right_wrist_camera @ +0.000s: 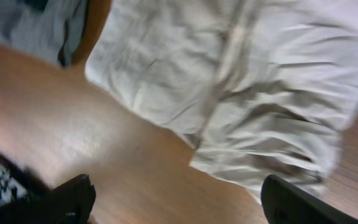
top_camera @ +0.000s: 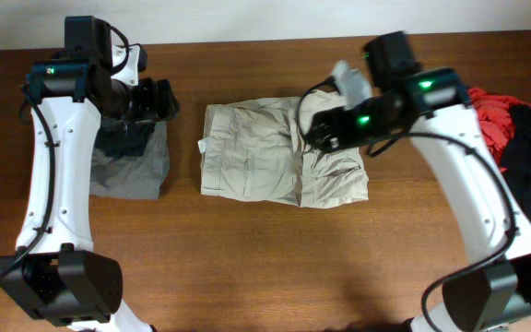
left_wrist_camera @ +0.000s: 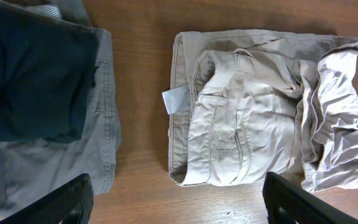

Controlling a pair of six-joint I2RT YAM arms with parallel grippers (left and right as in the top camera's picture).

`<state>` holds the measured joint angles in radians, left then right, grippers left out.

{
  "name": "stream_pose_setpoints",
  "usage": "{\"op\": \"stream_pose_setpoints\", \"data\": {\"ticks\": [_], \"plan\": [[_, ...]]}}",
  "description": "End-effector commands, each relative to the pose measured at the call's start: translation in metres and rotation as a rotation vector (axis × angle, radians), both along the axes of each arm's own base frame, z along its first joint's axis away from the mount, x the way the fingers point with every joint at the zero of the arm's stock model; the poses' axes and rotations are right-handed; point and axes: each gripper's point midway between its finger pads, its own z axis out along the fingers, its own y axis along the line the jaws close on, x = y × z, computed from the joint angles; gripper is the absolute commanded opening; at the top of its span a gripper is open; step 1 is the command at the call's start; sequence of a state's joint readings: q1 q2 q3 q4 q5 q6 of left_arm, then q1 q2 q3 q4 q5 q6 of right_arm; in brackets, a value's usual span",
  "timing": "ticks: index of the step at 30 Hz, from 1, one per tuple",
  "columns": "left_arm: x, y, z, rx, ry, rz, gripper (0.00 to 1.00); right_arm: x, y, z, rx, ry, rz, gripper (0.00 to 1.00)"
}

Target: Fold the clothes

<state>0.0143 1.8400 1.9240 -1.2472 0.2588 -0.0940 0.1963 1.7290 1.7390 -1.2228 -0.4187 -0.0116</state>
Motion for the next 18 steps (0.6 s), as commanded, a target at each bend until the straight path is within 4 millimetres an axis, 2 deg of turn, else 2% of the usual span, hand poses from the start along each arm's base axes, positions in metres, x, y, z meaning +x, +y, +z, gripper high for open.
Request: {"op": "stream_pose_setpoints", "data": {"ticks": [1,5,8,10,14,18], "plan": [[-0.003,-0.003,0.006,-0.006,-0.017,-0.025,0.87,0.018,-0.038,-0.027,0.059,0.077,-0.073,0.95],[-0.002,-0.003,0.006,-0.005,-0.020,-0.025,0.87,0.032,-0.062,-0.053,0.157,0.136,-0.097,0.99],[-0.002,-0.003,0.006,-0.005,-0.023,-0.025,0.87,0.043,-0.085,-0.085,0.165,0.199,-0.151,0.99],[-0.002,-0.003,0.006,-0.005,-0.023,-0.025,0.87,0.049,-0.091,-0.106,0.194,0.238,-0.172,0.99],[-0.002,-0.003,0.006,-0.006,-0.022,-0.025,0.87,0.054,-0.088,-0.144,0.275,0.311,-0.160,0.99],[-0.002,-0.003,0.006,-0.005,-0.021,-0.025,0.87,0.055,-0.075,-0.167,0.363,0.349,-0.114,0.99]]}}
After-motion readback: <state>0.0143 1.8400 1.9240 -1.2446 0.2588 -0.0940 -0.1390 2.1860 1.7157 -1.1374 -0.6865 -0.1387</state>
